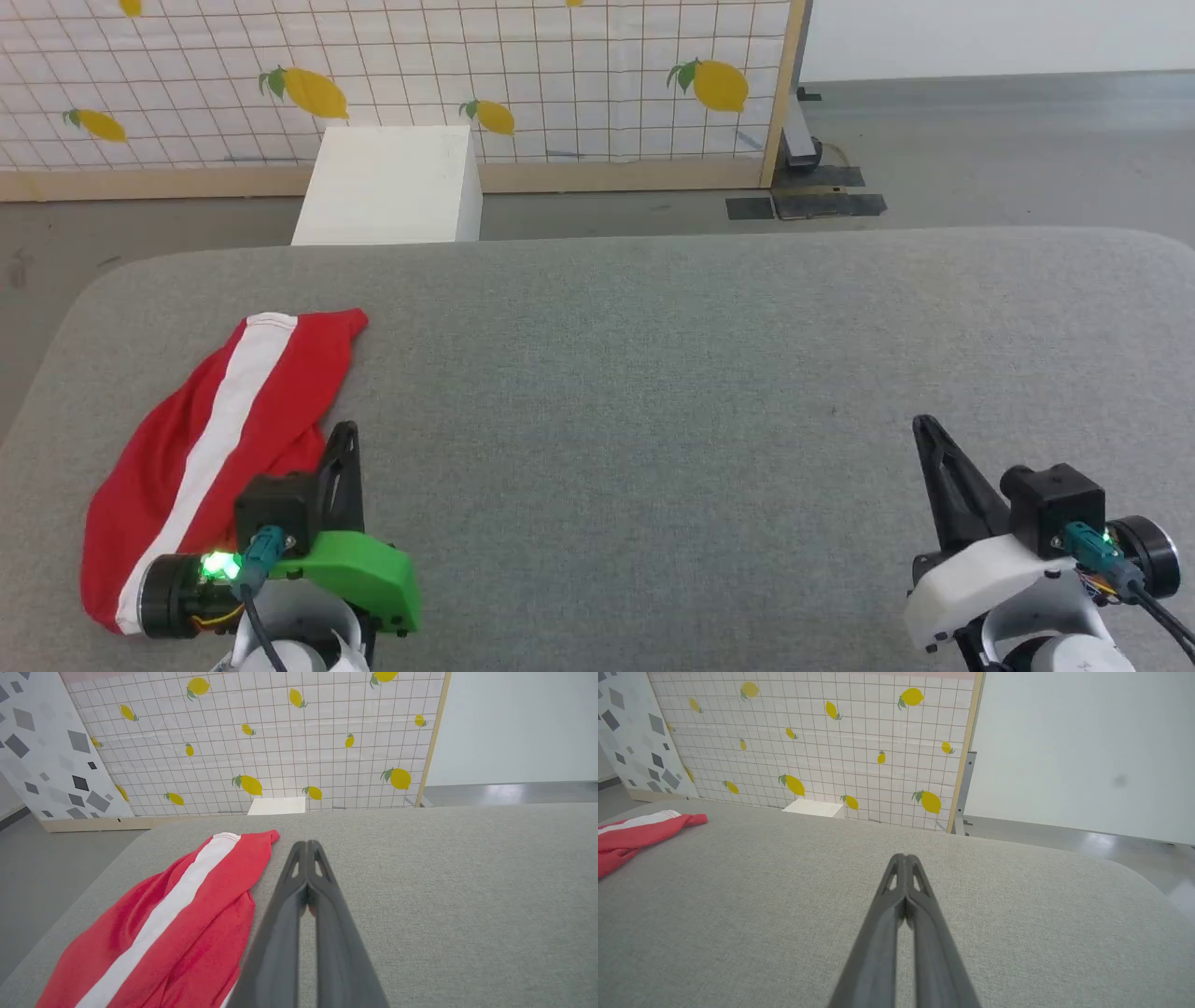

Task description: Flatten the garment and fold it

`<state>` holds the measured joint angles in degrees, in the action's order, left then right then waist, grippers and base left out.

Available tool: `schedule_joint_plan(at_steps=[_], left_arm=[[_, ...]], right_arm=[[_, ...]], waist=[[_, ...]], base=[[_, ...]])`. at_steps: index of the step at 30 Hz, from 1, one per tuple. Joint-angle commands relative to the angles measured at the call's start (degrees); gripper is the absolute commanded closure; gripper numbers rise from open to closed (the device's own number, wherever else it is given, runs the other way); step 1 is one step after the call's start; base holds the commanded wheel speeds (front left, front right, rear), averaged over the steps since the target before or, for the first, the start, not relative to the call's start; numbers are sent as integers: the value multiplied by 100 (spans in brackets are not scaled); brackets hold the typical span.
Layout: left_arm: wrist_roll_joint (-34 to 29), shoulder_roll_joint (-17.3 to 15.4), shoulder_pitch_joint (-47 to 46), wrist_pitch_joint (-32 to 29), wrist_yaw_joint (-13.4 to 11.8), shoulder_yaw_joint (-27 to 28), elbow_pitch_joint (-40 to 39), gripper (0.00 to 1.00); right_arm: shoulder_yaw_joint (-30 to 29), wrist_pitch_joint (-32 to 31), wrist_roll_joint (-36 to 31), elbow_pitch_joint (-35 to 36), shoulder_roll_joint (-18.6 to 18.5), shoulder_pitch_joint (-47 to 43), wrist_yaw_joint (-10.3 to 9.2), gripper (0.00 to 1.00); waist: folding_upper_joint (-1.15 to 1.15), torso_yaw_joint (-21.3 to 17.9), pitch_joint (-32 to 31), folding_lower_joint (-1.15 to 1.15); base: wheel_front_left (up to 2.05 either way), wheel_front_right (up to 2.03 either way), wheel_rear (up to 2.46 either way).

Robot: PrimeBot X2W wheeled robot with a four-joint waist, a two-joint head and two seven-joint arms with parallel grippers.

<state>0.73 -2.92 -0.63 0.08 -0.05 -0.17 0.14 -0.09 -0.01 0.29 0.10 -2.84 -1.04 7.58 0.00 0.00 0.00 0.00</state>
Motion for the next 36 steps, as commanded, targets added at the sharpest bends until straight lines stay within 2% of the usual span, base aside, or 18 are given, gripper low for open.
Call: schedule_joint_plan(at_steps=[1, 14, 15, 36], left_arm=[[-73, 4, 63, -8, 5, 17, -14, 100], [-73, 4, 63, -8, 5, 17, -14, 100], [5, 0, 0, 0, 0, -2, 1, 0], [214, 1, 37, 207, -86, -171, 133, 0]], right_arm=[[9, 1, -29, -10, -4, 104, -9, 100], [9, 1, -29, -10, -4, 104, -9, 100], [0, 0, 2, 0, 0, -2, 0, 0], [-87, 208, 347, -183, -1, -105, -1, 0]], waist=[[0, 0, 0, 0], [0, 0, 0, 0], [0, 0, 0, 0], [0, -3, -19, 0]], base=[[0, 0, 0], [0, 0, 0], [0, 0, 0], [0, 0, 0]])
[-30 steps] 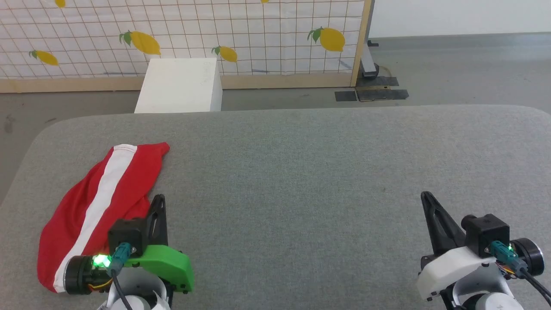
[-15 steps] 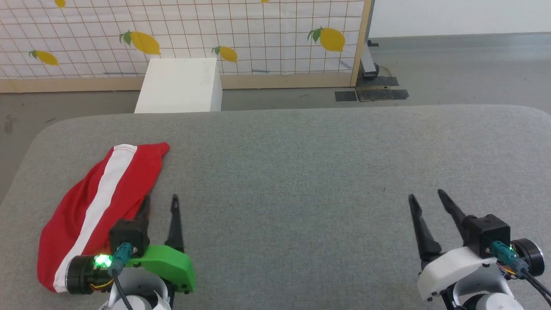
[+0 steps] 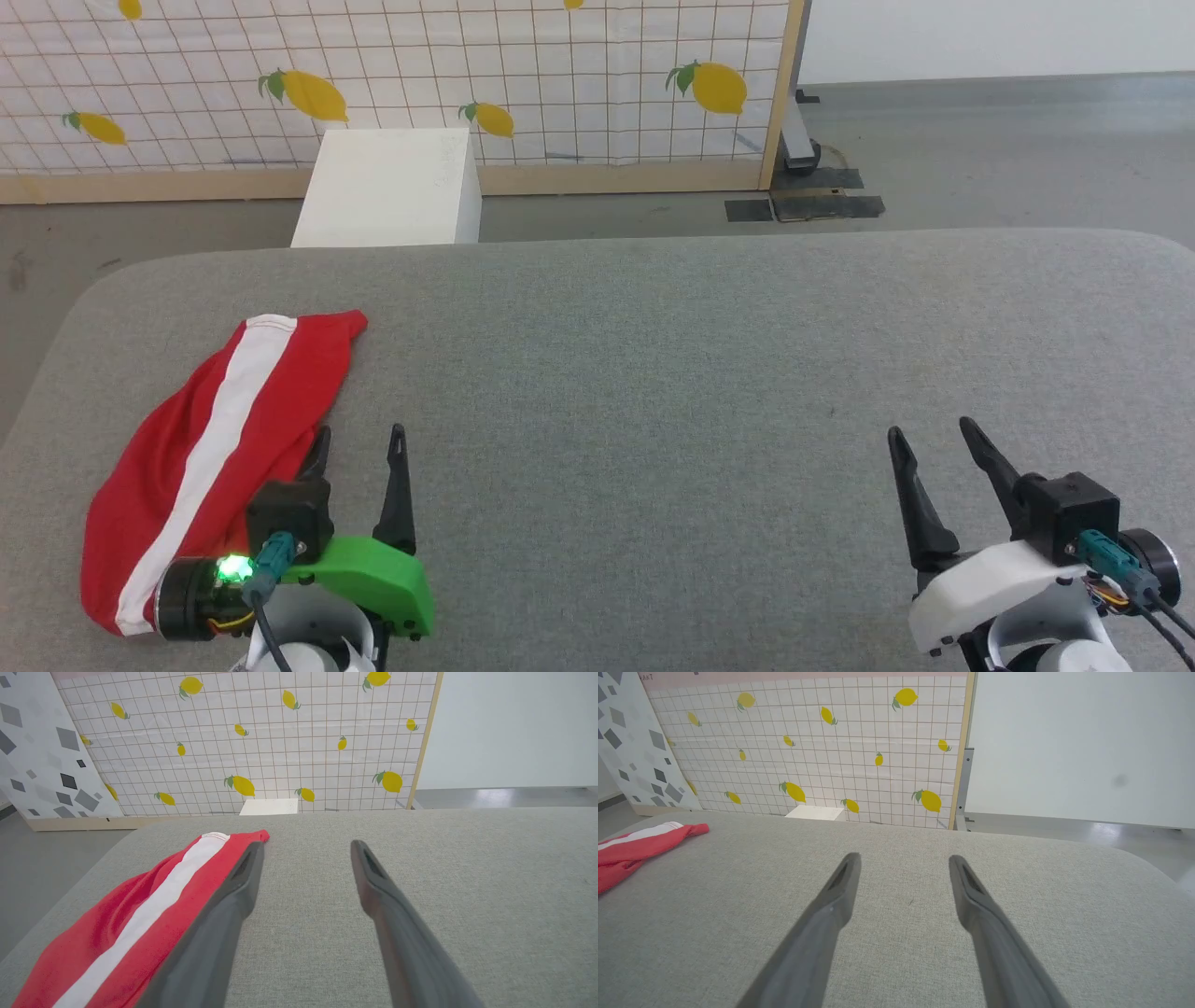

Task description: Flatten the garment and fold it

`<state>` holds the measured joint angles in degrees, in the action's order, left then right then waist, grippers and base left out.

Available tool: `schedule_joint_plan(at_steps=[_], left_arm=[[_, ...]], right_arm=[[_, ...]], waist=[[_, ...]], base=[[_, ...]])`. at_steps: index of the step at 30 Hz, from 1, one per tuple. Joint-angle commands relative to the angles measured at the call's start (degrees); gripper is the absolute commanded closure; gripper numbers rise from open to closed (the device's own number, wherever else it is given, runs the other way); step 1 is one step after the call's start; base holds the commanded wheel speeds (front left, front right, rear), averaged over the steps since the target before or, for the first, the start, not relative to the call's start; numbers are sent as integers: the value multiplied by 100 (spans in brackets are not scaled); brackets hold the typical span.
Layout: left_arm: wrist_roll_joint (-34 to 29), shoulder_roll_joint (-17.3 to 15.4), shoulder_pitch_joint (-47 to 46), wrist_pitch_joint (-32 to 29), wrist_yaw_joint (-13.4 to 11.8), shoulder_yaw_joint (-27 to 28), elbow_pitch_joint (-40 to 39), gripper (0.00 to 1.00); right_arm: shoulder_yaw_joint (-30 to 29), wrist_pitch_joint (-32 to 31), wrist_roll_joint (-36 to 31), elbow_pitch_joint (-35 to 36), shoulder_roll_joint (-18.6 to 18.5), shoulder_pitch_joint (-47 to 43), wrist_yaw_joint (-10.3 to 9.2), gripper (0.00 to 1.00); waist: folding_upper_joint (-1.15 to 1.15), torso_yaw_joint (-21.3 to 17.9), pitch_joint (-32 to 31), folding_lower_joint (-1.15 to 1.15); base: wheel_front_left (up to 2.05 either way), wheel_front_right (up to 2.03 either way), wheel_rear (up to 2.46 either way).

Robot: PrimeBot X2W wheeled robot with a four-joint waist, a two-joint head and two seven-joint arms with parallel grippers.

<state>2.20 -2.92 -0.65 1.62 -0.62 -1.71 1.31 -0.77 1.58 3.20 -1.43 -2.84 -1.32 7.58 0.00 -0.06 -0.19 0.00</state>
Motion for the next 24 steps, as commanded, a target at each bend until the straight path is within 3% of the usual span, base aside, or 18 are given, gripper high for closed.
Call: schedule_joint_plan(at_steps=[1, 24], left_arm=[[78, 1, 40, 67, -35, -24, 21, 0], [288, 1, 174, 338, -166, -30, 61, 0]], right_arm=[[-23, 63, 71, -40, -1, -81, -1, 0], [33, 335, 266, -212, -1, -149, -3, 0]], waist=[[0, 8, -2, 0], [0, 588, -48, 0]], base=[[0, 0, 0], [0, 0, 0]])
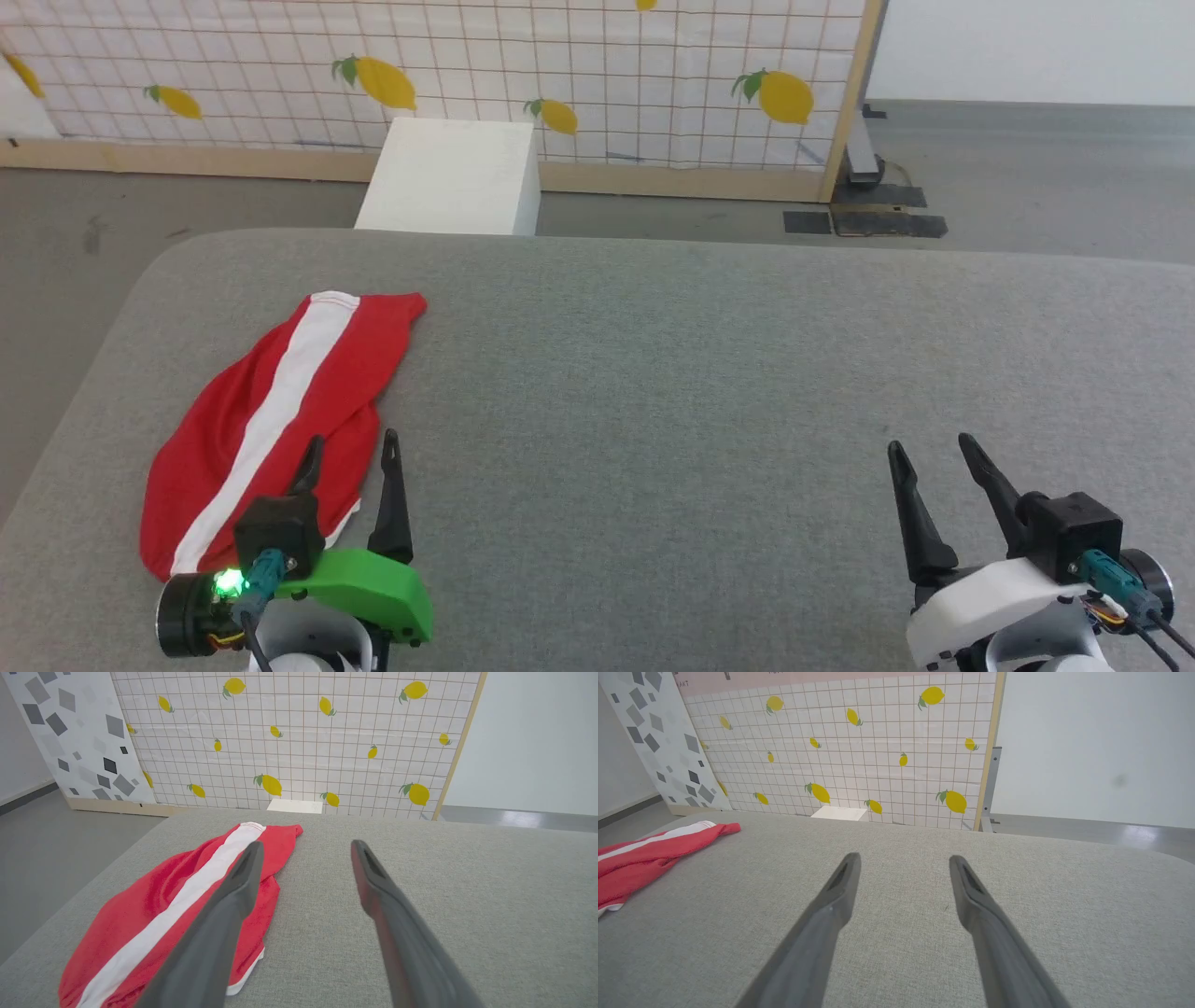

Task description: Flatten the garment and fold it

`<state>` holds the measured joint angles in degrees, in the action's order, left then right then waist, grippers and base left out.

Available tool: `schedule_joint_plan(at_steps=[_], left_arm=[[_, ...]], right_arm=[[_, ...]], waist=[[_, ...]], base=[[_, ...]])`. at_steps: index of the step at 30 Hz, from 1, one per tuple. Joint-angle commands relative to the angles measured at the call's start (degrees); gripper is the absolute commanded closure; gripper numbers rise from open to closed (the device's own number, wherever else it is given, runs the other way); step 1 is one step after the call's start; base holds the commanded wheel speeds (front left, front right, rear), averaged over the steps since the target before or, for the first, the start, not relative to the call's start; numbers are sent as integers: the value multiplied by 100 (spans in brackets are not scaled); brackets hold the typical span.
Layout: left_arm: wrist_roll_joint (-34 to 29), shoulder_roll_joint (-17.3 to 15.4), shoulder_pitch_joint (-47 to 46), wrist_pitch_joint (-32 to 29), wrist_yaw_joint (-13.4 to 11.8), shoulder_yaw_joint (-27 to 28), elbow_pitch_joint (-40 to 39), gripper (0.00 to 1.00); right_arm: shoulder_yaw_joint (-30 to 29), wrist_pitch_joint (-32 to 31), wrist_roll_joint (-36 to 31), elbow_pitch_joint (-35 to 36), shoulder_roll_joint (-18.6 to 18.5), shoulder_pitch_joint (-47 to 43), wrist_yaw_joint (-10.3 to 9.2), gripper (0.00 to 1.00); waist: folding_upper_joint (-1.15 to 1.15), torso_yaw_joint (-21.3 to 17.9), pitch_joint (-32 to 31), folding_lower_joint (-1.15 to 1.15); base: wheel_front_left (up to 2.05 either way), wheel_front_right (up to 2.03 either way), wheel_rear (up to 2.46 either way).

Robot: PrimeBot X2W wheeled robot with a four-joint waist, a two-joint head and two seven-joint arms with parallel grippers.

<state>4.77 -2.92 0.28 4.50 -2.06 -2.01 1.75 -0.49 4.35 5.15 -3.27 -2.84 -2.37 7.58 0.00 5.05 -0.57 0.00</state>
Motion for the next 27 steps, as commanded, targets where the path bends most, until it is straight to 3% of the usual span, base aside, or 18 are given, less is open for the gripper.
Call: schedule_joint_plan(at_steps=[1, 27], left_arm=[[42, 1, 88, 60, -28, -2, 17, 0], [293, 2, 228, 368, -151, -97, 75, 0]], right_arm=[[10, 69, 82, -31, -1, -48, -3, 0], [211, 378, 357, -364, -2, -62, -5, 0]], waist=[[0, 109, -11, 0], [0, 1106, 0, 0]], base=[[0, 0, 0], [0, 0, 0]])
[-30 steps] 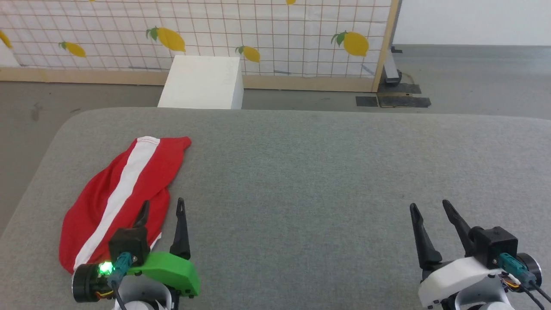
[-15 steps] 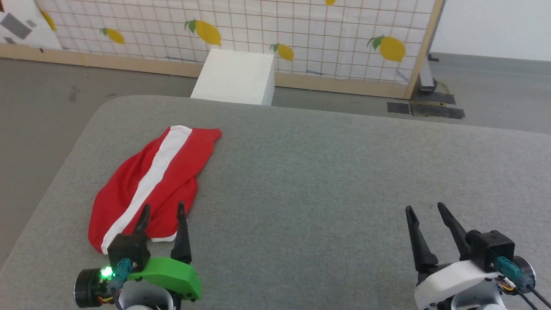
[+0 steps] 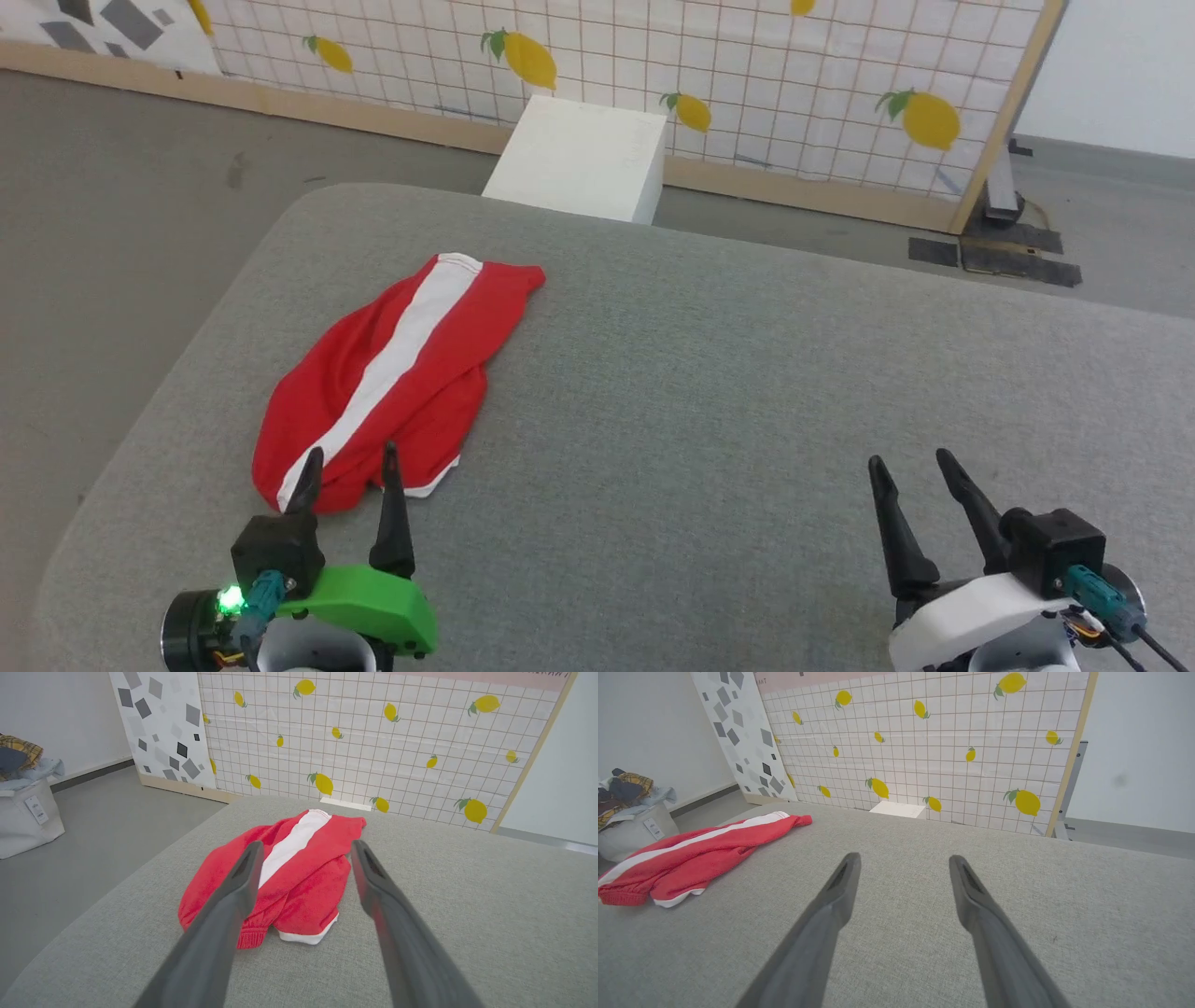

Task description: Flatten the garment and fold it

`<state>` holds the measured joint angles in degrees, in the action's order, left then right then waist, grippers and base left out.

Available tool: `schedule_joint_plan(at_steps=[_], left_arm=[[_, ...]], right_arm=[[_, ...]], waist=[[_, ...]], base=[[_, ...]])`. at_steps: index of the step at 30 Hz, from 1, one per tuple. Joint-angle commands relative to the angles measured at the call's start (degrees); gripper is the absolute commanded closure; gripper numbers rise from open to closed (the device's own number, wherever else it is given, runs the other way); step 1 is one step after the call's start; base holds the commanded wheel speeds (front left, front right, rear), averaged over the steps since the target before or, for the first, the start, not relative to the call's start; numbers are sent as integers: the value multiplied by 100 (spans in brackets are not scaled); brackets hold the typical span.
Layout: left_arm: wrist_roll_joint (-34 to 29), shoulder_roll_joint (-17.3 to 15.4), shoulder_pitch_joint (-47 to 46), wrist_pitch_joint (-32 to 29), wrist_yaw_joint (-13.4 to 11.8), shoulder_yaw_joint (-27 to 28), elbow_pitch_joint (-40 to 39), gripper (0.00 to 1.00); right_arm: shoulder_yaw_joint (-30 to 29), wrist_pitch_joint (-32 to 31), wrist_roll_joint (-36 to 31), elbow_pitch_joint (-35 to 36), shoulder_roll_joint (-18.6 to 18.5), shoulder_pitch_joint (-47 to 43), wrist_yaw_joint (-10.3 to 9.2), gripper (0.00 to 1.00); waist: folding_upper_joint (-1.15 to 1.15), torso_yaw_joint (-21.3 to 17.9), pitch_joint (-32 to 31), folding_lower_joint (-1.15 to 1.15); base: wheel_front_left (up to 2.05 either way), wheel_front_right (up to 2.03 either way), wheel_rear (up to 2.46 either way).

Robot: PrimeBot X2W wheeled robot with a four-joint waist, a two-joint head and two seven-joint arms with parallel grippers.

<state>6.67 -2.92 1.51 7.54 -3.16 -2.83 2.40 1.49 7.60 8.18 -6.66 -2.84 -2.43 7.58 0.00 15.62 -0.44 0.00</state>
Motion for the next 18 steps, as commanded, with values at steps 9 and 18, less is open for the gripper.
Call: schedule_joint_plan(at_steps=[9, 18], left_arm=[[176, 2, 153, 170, -80, -51, 34, 0], [210, 3, 212, 277, -107, -79, 71, 0]], right_arm=[[93, 161, 180, -120, -2, -88, -5, 0], [126, 246, 272, -168, -2, -136, -6, 0]], waist=[[0, 272, -59, 0], [0, 473, -78, 0]], base=[[0, 0, 0], [0, 0, 0]])
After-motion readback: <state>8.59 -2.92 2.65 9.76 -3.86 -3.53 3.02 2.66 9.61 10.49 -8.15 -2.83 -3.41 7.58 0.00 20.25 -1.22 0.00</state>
